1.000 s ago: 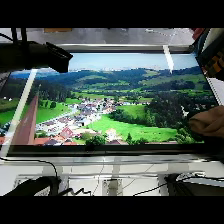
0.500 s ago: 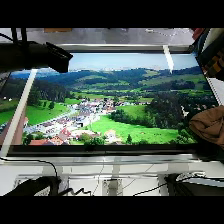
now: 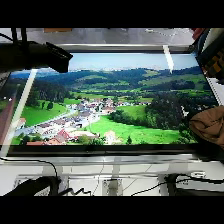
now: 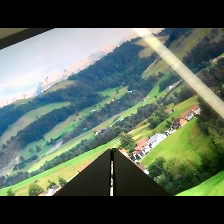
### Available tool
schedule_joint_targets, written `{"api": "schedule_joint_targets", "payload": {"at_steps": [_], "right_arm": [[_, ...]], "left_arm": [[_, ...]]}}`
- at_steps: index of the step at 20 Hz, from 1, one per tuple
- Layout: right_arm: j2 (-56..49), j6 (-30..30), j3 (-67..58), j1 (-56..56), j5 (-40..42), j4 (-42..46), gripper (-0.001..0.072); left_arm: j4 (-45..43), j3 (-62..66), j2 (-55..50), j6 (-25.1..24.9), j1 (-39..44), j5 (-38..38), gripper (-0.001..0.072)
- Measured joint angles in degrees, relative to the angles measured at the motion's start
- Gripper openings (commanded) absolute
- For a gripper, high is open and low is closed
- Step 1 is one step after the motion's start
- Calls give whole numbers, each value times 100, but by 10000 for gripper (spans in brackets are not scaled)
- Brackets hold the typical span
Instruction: Fold the clothes and pants, and hang the long-sleeved shirts on hangers.
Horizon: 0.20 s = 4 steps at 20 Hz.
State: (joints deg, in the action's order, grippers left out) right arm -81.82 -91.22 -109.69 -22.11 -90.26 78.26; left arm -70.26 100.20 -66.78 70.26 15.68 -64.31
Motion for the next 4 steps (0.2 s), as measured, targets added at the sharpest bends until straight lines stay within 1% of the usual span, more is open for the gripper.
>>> {"api": "schedule_joint_targets", "payload": {"at_steps": [4], "right_arm": [[-4, 269, 0, 1663, 186, 833, 40]], "left_arm": [[0, 0, 0, 0, 0, 0, 17]]}}
